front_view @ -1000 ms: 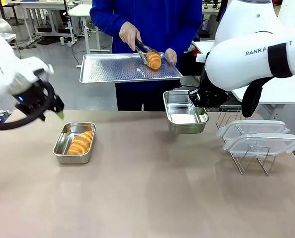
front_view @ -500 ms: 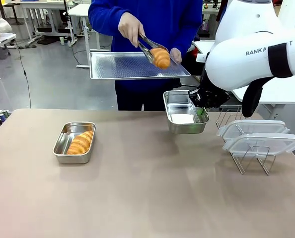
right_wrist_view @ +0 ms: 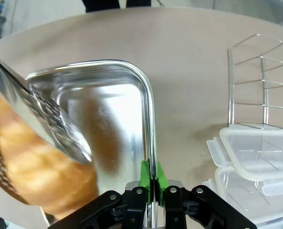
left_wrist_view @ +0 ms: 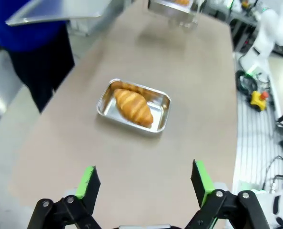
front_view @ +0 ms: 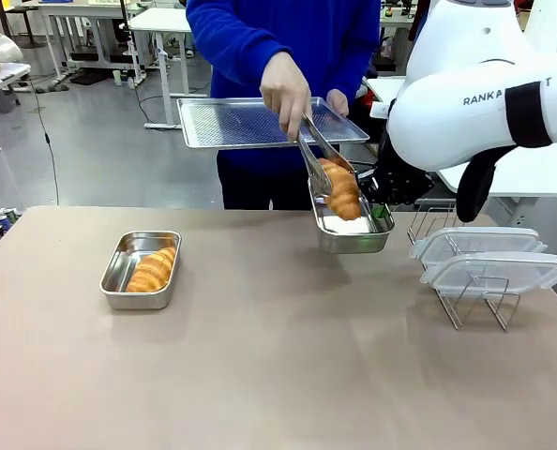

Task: Place the bread in airtight containers.
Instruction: Once an object is inside an Airtight Container , place the container in the center of the table.

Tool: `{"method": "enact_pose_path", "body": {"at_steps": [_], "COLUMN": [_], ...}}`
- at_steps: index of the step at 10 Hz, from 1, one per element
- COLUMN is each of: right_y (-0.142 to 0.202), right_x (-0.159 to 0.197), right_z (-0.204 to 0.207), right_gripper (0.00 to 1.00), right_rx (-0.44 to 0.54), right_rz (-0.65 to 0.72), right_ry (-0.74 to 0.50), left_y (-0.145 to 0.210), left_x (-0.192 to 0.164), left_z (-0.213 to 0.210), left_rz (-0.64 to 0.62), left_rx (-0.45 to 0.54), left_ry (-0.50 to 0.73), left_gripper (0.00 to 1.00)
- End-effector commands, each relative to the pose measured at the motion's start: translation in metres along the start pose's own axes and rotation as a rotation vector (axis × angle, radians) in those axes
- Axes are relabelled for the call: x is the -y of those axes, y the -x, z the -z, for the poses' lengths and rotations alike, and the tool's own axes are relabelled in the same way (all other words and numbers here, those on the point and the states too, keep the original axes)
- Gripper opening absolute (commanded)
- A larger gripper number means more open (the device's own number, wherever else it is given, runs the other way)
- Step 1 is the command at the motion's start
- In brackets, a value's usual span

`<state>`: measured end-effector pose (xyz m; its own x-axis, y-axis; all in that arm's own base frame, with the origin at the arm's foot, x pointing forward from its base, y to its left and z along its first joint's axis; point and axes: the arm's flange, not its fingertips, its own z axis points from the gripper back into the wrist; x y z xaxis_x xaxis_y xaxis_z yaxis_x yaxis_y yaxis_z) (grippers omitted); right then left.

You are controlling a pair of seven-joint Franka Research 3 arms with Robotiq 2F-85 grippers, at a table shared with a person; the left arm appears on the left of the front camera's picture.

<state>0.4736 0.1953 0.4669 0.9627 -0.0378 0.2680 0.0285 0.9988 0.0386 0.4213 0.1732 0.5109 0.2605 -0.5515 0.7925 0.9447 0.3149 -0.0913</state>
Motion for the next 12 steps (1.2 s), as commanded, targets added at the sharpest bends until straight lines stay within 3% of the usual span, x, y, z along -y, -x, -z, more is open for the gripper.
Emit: {"method": "enact_pose_path", "body": {"at_steps": [1, 2, 3, 12], "right_y": [-0.0020, -0.0020, -0.0020, -0.0020], "right_x": [0.0006, 0.0006, 0.0006, 0.0006], "right_z": [-0.0040, -0.0040, -0.0040, -0.0040], "right_gripper": [0.00, 0.00, 0.00, 0.00], "right_rx": [0.012, 0.012, 0.012, 0.012], "right_rz": [-0.004, -0.004, -0.004, -0.004], "right_ry": [0.001, 0.001, 0.001, 0.001], "left_y": [0.0029, 0.0040, 0.0026, 0.0026], "left_x": [-0.0021, 0.0001, -0.0035, -0.0035], "left_z": [0.0070, 0.0068, 0.0059, 0.0059], "left_rz": [0.018, -0.037, 0.008, 0.008], "left_rx": [0.085, 0.098, 0.038, 0.038], "left_ry": [-0.004, 0.001, -0.004, -0.004], "left_gripper": [1.00, 0.91, 0.91, 0.91]}}
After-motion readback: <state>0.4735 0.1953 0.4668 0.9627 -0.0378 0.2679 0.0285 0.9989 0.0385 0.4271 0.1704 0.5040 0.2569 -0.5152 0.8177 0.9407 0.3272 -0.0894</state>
